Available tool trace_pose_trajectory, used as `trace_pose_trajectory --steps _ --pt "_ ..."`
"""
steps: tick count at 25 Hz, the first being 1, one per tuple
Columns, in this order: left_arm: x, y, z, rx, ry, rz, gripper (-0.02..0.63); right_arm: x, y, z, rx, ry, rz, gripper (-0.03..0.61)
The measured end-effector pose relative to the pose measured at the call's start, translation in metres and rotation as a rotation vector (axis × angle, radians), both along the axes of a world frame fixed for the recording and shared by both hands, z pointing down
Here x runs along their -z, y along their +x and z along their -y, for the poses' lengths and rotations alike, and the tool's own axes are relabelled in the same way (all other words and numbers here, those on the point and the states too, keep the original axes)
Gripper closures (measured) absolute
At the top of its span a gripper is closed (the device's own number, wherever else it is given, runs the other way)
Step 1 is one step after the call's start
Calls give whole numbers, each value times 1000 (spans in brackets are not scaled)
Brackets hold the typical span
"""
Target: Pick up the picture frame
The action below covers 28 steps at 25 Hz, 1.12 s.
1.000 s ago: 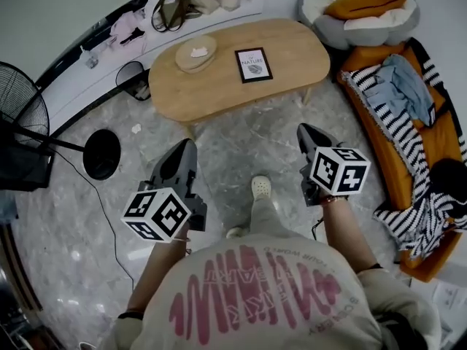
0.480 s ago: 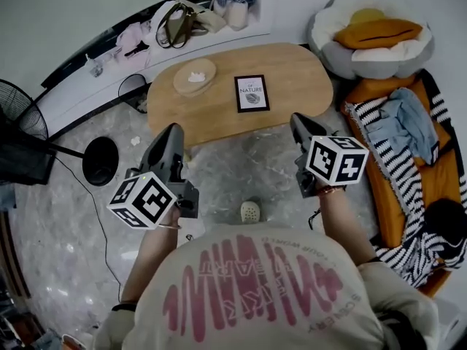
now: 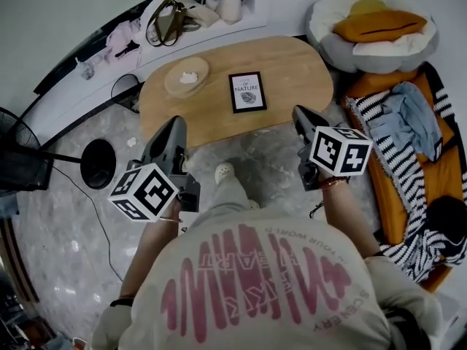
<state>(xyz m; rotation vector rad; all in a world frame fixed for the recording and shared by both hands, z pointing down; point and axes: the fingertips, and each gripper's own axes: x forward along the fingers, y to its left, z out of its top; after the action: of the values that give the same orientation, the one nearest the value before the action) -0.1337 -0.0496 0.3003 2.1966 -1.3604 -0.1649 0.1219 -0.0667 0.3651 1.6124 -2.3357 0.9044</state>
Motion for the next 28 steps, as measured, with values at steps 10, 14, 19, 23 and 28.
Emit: trace_pose_trajectory --steps 10,14,19,23,28 --pt "-39 16 109 -72 -101 -36 611 -43 0 86 -33 -116 0 574" --pt "-44 22 161 -130 -112 0 611 -55 1 133 -70 -139 -7 574" --pt "-69 16 219 -151 -161 -14 611 -88 2 177 -131 -206 9 574" --pt "-101 16 254 -174 -229 -14 611 -124 4 205 -161 -274 12 574" --pt "-151 32 271 -284 -327 -6 611 -157 7 231 -230 -351 48 574"
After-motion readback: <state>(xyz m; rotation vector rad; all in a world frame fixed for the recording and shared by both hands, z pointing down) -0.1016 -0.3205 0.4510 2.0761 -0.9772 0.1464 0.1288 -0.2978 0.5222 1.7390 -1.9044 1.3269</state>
